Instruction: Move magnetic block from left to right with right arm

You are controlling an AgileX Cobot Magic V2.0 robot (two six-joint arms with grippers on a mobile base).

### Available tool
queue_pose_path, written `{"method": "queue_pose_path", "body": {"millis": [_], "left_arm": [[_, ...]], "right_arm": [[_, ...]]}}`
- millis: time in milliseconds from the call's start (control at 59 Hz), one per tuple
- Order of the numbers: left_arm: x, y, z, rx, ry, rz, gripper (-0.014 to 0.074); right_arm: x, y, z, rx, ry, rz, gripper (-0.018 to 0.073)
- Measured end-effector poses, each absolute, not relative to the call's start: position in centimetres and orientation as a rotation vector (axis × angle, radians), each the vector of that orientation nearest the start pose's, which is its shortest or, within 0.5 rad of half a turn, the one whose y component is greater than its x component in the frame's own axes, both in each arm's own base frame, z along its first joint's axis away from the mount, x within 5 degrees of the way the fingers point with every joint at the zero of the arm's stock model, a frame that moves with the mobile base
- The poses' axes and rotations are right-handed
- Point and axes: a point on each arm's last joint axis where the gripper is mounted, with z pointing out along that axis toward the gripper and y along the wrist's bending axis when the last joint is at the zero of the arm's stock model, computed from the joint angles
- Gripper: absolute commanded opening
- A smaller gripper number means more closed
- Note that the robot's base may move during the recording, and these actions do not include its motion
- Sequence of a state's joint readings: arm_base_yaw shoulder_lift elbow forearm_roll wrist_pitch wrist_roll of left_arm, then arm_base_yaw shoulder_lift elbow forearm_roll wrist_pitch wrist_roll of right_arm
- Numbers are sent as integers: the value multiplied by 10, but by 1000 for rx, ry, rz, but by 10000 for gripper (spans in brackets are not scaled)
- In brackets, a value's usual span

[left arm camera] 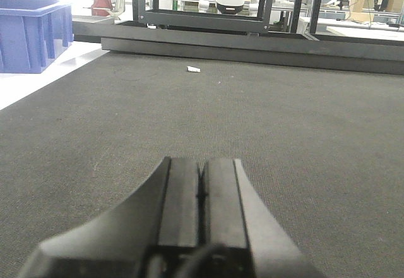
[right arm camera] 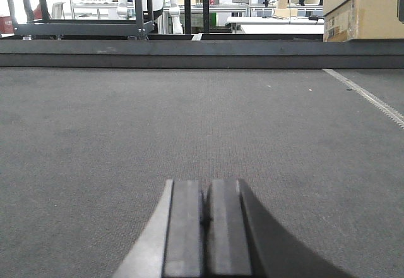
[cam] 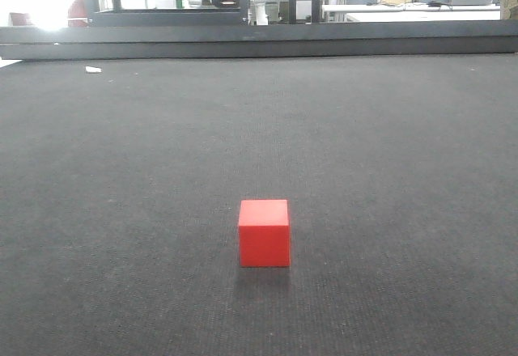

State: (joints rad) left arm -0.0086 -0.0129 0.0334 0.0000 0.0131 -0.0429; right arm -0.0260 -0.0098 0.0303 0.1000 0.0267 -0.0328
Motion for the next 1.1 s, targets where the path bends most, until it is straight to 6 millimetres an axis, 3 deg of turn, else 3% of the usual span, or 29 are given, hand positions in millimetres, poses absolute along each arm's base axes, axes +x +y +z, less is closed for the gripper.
{"method": "queue_pose_path", "body": {"millis": [678,898,1101], "left_arm": [[57,0,201,-26,1517,-41,-116],[57,0,201,-26,1517,-41,-116],[57,0,201,-26,1517,-41,-116]], "right_arm": [[56,-1,205,81,1530,51,59],[52,1,256,66,1559,63,59],[69,2,302,55,1745,77,59]]}}
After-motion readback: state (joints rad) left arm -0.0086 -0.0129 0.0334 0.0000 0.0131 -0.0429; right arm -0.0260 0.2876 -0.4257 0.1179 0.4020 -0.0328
